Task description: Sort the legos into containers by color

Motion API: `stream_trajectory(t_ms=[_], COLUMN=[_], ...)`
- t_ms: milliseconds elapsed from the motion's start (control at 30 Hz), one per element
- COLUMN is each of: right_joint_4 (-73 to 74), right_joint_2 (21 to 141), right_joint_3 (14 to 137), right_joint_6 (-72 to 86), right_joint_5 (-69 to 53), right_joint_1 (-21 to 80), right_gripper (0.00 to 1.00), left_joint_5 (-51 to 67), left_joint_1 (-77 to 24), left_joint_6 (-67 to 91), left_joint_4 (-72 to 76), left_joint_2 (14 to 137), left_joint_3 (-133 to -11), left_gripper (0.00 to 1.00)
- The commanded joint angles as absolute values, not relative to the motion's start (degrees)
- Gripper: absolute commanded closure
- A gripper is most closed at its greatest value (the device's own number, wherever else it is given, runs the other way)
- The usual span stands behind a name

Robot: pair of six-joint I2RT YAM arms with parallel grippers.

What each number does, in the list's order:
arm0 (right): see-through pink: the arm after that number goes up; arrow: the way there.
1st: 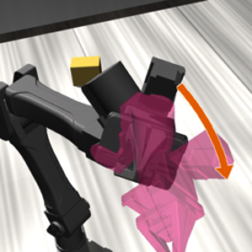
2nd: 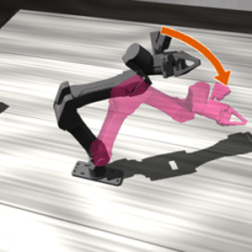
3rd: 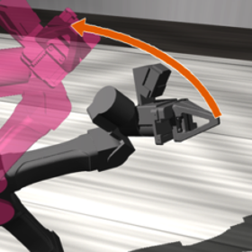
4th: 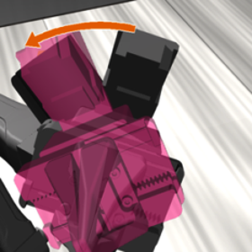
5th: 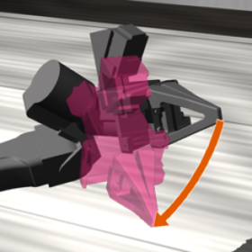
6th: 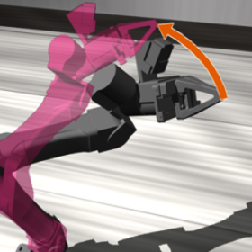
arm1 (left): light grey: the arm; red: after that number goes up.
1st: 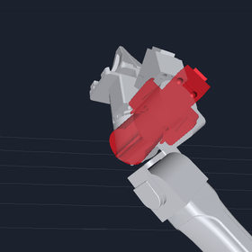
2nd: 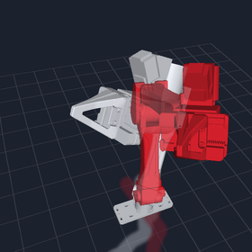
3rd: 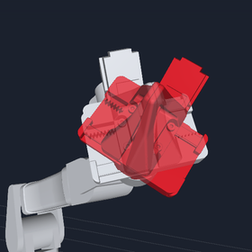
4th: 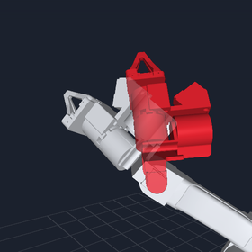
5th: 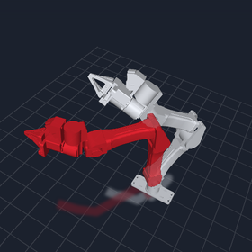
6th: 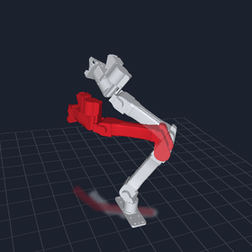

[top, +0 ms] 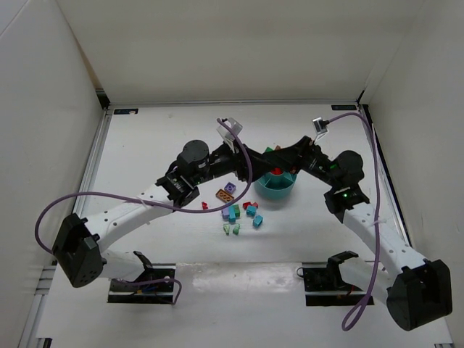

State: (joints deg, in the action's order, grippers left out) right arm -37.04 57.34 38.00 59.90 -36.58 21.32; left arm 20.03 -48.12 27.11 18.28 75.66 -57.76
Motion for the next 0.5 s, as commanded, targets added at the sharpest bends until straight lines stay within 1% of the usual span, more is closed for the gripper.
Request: stream_trajectory(t_ms=[0, 33, 133, 200, 300, 400, 433, 467], right_joint_4=[-38.32, -38.93, -41.21, -41.66, -42.45, -46.66, -50.59, -51.76], right_joint_2=[57.22, 57.22, 57.31, 57.48, 58.18, 58.88, 59.50, 59.94], right_joint_3=[38.05, 37.88, 37.79, 37.88, 37.62, 36.57, 36.13, 35.43], right_joint_6=[58.71, 59.06, 60.29, 60.64, 61.43, 64.07, 65.81, 67.66], right_joint_5=[-34.01, -34.01, -33.66, -33.58, -33.75, -34.10, -34.45, -34.71], right_joint_1=[22.50, 22.76, 23.03, 23.64, 24.17, 23.47, 23.21, 22.94], right_gripper=[1.00, 1.00, 1.00, 1.00, 1.00, 1.00, 1.00, 1.00], left_joint_5=[20.65, 21.09, 21.18, 21.62, 21.53, 21.10, 21.18, 21.18], left_joint_1=[-48.08, -48.08, -48.08, -47.99, -47.81, -47.90, -47.90, -47.73], left_joint_6=[28.04, 28.04, 28.91, 29.26, 29.44, 29.62, 29.62, 29.79], left_joint_4=[21.97, 21.97, 22.94, 23.73, 24.69, 24.26, 24.26, 24.17], left_joint_2=[74.53, 74.79, 75.67, 76.02, 75.68, 75.94, 75.94, 76.11], left_joint_3=[-58.36, -58.62, -58.71, -58.62, -58.27, -58.36, -58.45, -58.36], left_gripper=[0.35, 0.37, 0.38, 0.41, 0.41, 0.41, 0.37, 0.35])
